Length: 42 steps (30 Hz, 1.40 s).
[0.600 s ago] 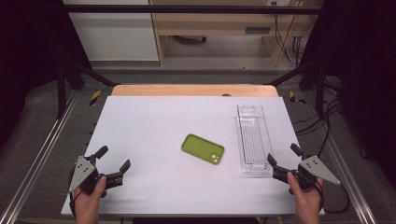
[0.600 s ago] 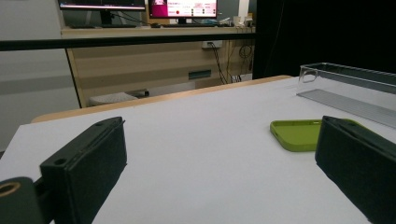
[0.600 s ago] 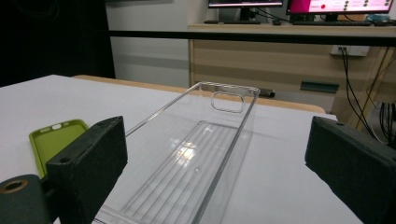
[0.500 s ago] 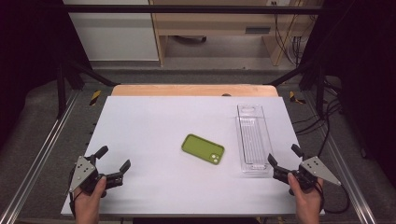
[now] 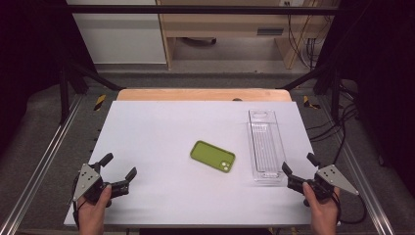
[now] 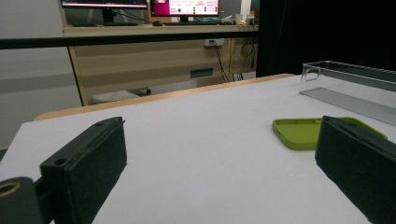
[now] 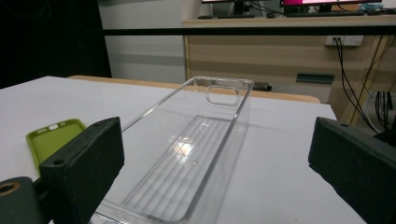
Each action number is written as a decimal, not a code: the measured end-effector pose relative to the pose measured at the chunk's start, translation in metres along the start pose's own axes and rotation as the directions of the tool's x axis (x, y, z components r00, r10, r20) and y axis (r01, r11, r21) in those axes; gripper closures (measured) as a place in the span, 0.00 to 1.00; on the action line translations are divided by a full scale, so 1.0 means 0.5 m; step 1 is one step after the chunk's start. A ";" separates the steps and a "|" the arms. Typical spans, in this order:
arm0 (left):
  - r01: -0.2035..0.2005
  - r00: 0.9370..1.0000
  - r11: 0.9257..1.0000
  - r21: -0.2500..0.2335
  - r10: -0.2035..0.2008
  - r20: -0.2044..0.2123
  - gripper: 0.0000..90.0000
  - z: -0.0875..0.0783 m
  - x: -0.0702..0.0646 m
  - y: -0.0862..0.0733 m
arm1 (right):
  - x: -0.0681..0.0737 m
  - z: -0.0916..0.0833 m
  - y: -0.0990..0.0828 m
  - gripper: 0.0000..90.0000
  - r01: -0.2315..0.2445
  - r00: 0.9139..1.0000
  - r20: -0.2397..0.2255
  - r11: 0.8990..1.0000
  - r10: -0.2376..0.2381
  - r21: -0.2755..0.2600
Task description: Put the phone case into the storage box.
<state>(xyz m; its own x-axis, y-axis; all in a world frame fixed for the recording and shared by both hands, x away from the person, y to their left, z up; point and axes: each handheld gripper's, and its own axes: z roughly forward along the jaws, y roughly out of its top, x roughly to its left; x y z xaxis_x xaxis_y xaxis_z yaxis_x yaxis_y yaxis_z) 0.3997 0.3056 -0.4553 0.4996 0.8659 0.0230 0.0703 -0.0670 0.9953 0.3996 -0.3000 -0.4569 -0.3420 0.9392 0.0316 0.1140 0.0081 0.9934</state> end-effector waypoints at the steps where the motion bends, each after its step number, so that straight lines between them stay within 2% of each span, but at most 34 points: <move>1: -0.002 1.000 1.000 0.002 0.002 -0.002 0.02 0.000 -0.001 0.000 | 0.004 0.000 0.003 0.03 0.013 1.000 -0.009 1.000 -0.013 0.001; 3: -0.004 1.000 1.000 0.004 0.004 -0.004 0.02 -0.001 -0.001 0.000 | 0.022 0.001 0.019 0.02 0.012 1.000 -0.029 1.000 -0.011 0.015; 6: -0.007 1.000 1.000 0.010 0.007 -0.008 0.02 -0.002 -0.002 -0.002 | 0.064 0.010 0.057 0.04 0.065 0.996 -0.065 0.998 -0.063 0.022; 11: -0.001 1.000 1.000 0.005 0.001 -0.016 0.02 -0.004 0.000 -0.002 | 0.139 0.046 0.121 0.08 0.161 0.982 -0.113 0.985 -0.153 0.063; 19: 0.015 1.000 1.000 -0.006 -0.015 -0.026 0.02 -0.008 0.008 -0.002 | 0.214 0.134 0.193 0.07 0.199 0.966 -0.188 0.974 -0.177 0.106; 24: 0.023 0.999 1.000 -0.011 -0.024 -0.022 0.02 -0.008 0.009 -0.002 | 0.240 0.175 0.218 0.07 0.173 0.965 -0.223 0.976 -0.141 0.134; 27: 0.023 1.000 1.000 -0.009 -0.023 -0.020 0.02 -0.008 0.009 -0.002 | 0.247 0.192 0.224 0.07 0.189 0.963 -0.223 0.971 -0.154 0.146; 29: 0.027 0.999 1.000 -0.013 -0.028 -0.019 0.02 -0.007 0.009 -0.002 | 0.252 0.218 0.227 0.10 0.191 0.964 -0.218 0.966 -0.151 0.175; 33: 0.031 0.999 0.999 -0.013 -0.031 -0.017 0.02 -0.007 0.010 -0.002 | 0.261 0.252 0.221 0.23 0.178 0.972 -0.194 0.957 -0.134 0.231; 34: 0.030 0.999 0.999 -0.013 -0.030 -0.017 0.02 -0.007 0.010 -0.002 | 0.265 0.261 0.218 0.29 0.175 0.974 -0.186 0.953 -0.131 0.246; 36: 0.032 0.999 0.999 -0.013 -0.032 -0.017 0.02 -0.007 0.010 -0.002 | 0.275 0.277 0.208 0.42 0.179 0.972 -0.195 0.945 -0.128 0.273; 37: 0.032 0.999 0.999 -0.014 -0.032 -0.017 0.02 -0.007 0.010 -0.002 | 0.281 0.286 0.201 0.45 0.190 0.972 -0.193 0.937 -0.137 0.292; 40: 0.034 0.999 0.999 -0.014 -0.034 -0.017 0.02 -0.007 0.011 -0.002 | 0.298 0.307 0.174 0.63 0.207 0.969 -0.198 0.919 -0.146 0.336; 42: 0.033 0.999 0.999 -0.014 -0.034 -0.017 0.02 -0.007 0.012 -0.002 | 0.309 0.318 0.153 0.75 0.227 0.965 -0.208 0.903 -0.158 0.366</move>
<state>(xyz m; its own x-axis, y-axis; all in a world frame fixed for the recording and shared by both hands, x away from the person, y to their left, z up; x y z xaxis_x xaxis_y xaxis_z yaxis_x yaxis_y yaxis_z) 0.3994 0.3124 -0.4557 0.4822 0.8760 -0.0088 0.0752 -0.0314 0.9967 0.5038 -0.1000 -0.3933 -0.5424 0.8337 -0.1035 0.3666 0.3457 0.8638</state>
